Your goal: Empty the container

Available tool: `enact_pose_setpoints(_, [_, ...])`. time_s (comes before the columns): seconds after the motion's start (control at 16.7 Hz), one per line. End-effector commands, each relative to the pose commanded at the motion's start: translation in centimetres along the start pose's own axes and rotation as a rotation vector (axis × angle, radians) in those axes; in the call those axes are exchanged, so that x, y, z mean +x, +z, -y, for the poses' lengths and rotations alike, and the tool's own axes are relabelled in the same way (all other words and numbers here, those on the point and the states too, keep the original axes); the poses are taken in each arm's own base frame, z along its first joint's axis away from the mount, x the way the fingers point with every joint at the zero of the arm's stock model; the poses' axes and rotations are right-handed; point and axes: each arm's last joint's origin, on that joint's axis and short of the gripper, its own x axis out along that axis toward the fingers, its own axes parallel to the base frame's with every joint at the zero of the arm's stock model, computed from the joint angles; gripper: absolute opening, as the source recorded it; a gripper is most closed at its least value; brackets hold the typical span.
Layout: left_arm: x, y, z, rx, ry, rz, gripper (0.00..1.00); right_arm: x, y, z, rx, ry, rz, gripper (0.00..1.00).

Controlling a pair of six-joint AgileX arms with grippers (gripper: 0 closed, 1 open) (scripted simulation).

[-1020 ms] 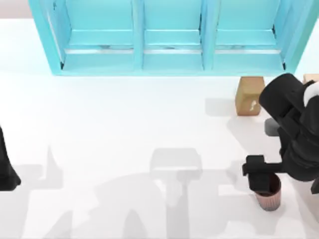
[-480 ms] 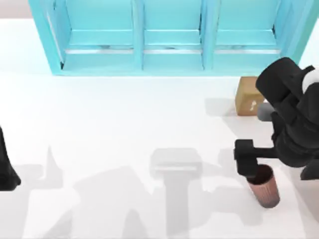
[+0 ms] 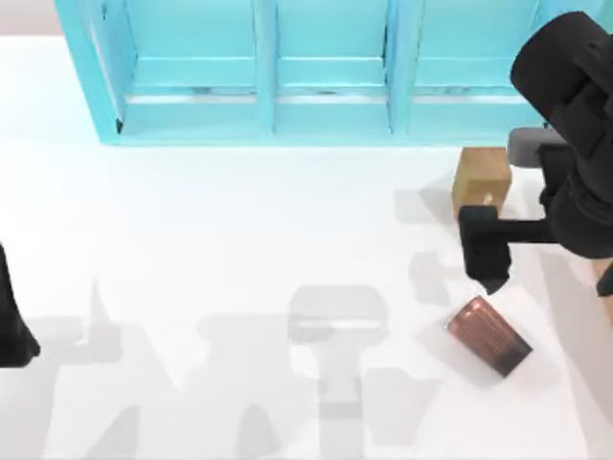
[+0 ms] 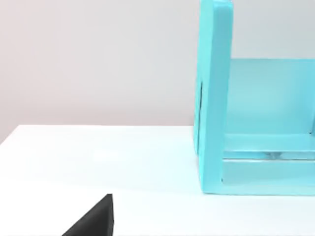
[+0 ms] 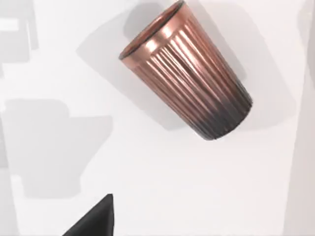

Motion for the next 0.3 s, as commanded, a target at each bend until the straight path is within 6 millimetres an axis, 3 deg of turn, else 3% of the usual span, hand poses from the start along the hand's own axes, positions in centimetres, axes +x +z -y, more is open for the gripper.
enact_pose_setpoints(0.3, [0.0, 0.0, 0.0, 0.000, 0.000, 0.000, 1.00, -1.0, -1.9, 1.2, 0.014, -0.094, -0.044, 1.00])
